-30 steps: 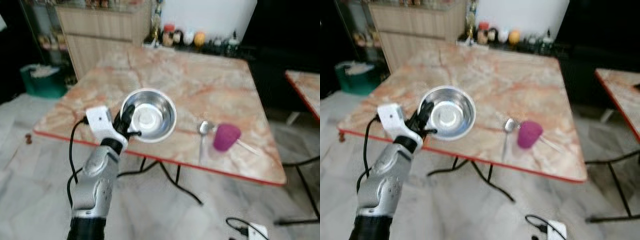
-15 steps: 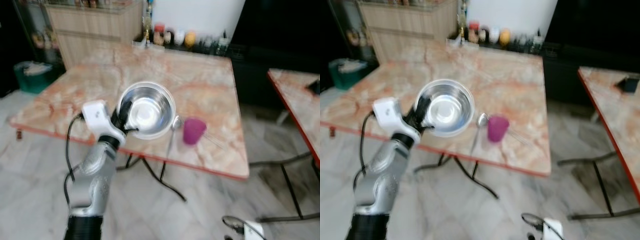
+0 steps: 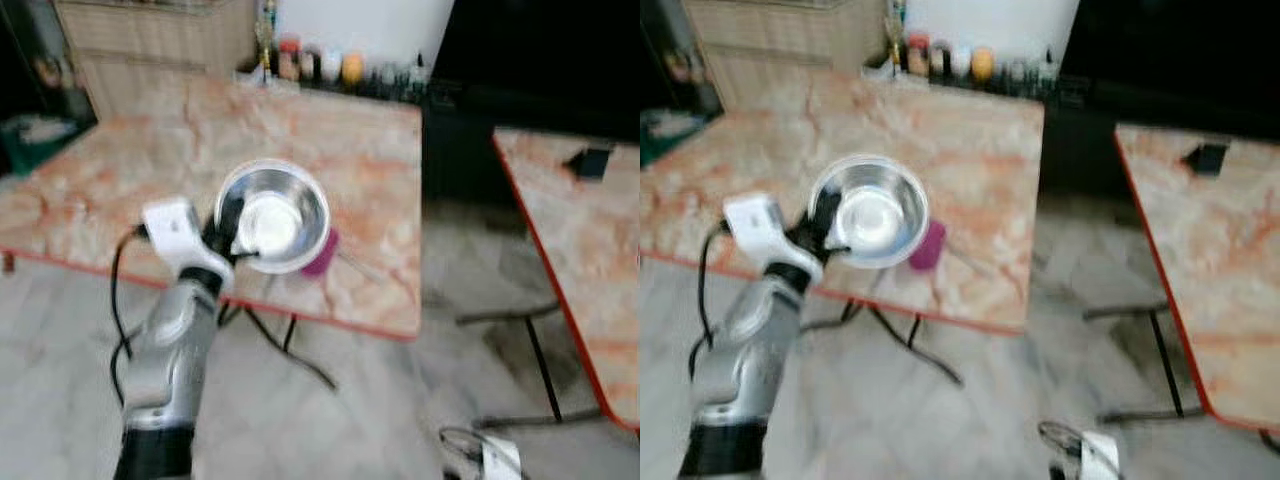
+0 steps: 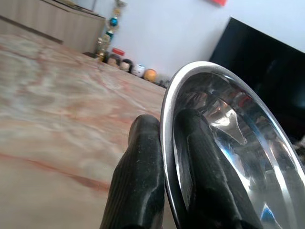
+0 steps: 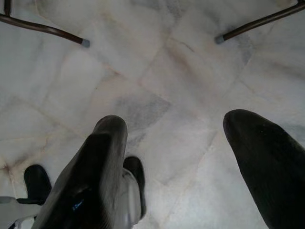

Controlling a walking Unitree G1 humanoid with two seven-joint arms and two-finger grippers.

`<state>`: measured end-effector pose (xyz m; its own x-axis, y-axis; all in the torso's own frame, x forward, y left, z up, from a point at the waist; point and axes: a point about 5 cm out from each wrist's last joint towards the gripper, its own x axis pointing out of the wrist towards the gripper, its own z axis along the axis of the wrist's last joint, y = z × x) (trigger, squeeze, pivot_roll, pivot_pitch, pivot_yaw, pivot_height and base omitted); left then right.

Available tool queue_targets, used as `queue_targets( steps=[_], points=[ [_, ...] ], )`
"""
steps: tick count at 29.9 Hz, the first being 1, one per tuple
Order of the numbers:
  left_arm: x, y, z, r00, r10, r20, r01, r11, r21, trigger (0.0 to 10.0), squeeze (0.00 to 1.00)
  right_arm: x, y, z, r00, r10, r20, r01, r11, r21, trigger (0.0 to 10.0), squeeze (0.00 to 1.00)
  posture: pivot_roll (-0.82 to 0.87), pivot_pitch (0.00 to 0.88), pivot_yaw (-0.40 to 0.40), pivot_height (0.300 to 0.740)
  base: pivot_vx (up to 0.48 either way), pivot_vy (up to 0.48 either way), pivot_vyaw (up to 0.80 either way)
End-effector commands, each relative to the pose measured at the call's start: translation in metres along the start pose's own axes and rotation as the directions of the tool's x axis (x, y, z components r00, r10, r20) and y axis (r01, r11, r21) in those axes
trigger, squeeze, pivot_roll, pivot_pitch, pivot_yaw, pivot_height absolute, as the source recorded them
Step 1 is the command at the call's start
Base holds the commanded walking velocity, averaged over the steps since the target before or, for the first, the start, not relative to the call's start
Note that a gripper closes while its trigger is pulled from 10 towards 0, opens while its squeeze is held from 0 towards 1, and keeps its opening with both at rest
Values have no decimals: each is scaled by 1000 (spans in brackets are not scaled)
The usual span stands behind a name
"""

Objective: Setting the table

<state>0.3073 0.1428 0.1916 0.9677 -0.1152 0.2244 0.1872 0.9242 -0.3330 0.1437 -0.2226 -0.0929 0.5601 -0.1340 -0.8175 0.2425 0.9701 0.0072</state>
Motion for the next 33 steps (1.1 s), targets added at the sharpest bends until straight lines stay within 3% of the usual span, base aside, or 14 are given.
queue_targets(
  steps=[1, 26, 33],
  points=[
    [3, -11, 7, 998, -49, 28, 49, 999, -4, 10000, 0, 0, -5, 3, 1000, -17, 10, 17, 1000, 6, 10000, 0, 114, 0, -70, 740, 0, -304, 0],
    [5, -16, 7, 995, -97, 30, 97, 995, -7, 10000, 0, 0, -2, 0, 1000, -19, 5, 19, 999, 31, 10000, 0, 106, 0, -51, 740, 0, -314, 0],
    [6, -16, 7, 995, -93, 30, 93, 996, -7, 10000, 0, 0, -3, 0, 1000, -18, -1, 18, 999, 30, 10000, 0, 110, 0, -56, 740, 0, -304, -626]
  ],
)
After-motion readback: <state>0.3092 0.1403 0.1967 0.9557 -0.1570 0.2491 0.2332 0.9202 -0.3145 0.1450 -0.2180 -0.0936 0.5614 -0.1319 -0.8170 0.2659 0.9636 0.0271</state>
